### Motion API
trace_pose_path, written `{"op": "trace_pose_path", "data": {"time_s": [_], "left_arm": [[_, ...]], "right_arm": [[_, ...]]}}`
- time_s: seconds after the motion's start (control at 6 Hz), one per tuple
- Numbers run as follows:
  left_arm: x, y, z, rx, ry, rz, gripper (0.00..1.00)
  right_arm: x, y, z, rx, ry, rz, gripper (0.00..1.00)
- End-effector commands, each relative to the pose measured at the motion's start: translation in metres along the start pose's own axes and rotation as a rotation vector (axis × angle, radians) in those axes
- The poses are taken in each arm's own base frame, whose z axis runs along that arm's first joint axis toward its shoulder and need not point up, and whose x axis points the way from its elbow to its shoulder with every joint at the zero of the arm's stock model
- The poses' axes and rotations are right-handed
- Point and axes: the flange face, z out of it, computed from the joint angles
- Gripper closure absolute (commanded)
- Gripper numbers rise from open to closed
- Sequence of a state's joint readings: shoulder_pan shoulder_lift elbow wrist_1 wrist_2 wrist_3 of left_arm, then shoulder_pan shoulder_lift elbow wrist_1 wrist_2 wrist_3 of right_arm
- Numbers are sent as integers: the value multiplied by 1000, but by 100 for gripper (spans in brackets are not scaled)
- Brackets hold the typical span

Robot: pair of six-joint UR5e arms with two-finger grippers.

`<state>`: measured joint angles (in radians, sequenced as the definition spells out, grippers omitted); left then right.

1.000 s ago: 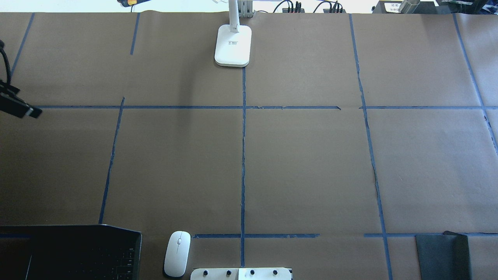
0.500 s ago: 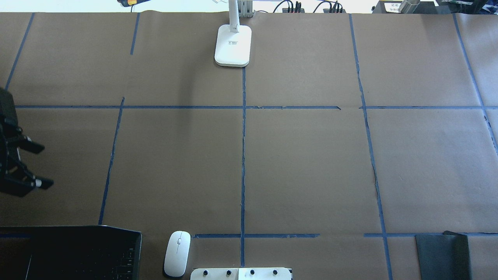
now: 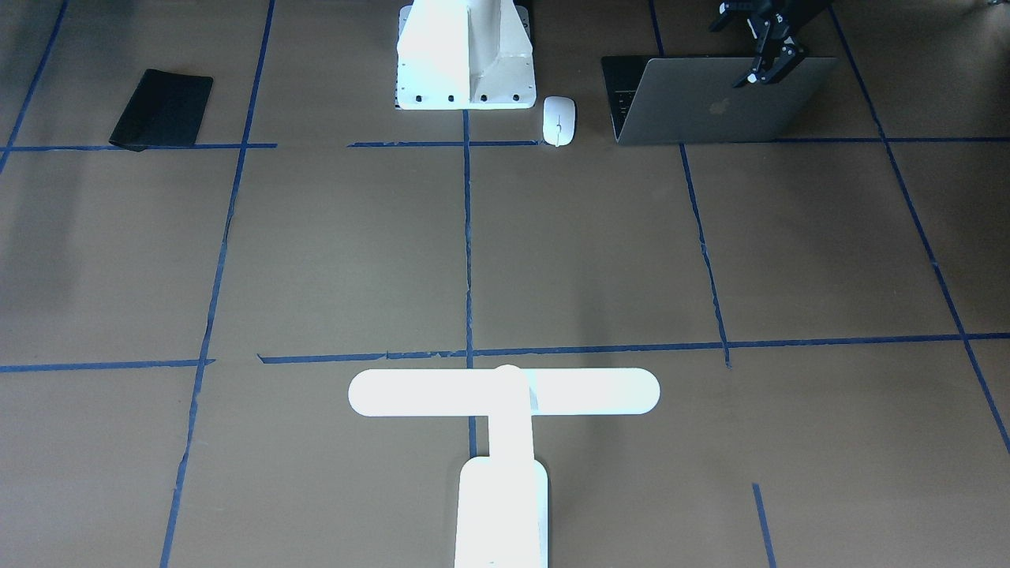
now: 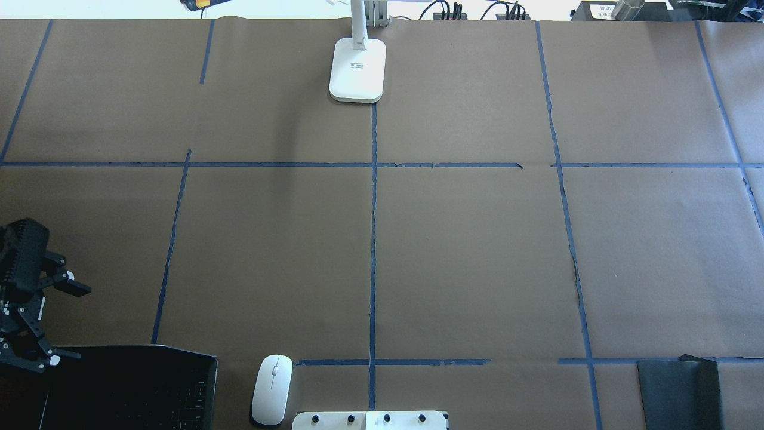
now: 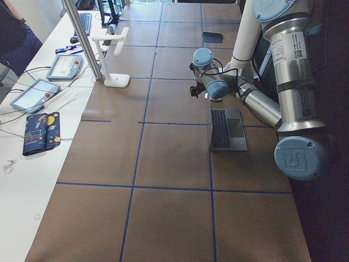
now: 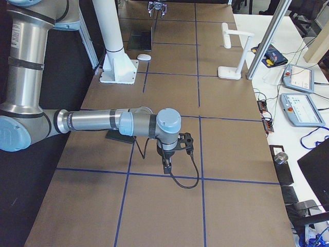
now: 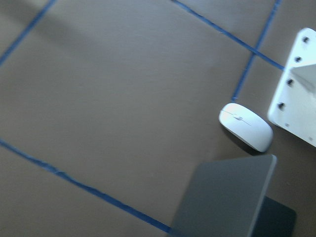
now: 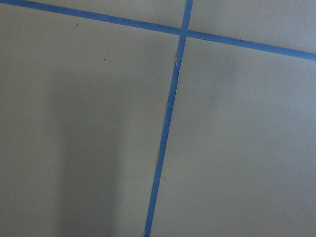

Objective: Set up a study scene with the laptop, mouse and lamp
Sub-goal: 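Lower the left gripper and grasp the grey laptop near the robot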

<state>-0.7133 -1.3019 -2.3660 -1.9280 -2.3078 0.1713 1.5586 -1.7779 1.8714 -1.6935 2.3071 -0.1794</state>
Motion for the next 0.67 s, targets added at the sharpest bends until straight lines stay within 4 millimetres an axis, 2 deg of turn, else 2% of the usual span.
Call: {"op": "trace_pose_path", "data": {"time_s": [0.0,0.17,0.33,0.5], "left_arm": [[2,14,18,-65,-37,53,1],[3,17,24,-79,-25,50,3],[2,19,32,-93,-13,48,12],[1,21,34,-98,-12,46,59]], "right_arm": [[0,0,1,-1,0,1,0],[0,0,1,-1,0,1,0],[0,0,1,-1,0,1,0],[0,0,1,-1,0,1,0]]}}
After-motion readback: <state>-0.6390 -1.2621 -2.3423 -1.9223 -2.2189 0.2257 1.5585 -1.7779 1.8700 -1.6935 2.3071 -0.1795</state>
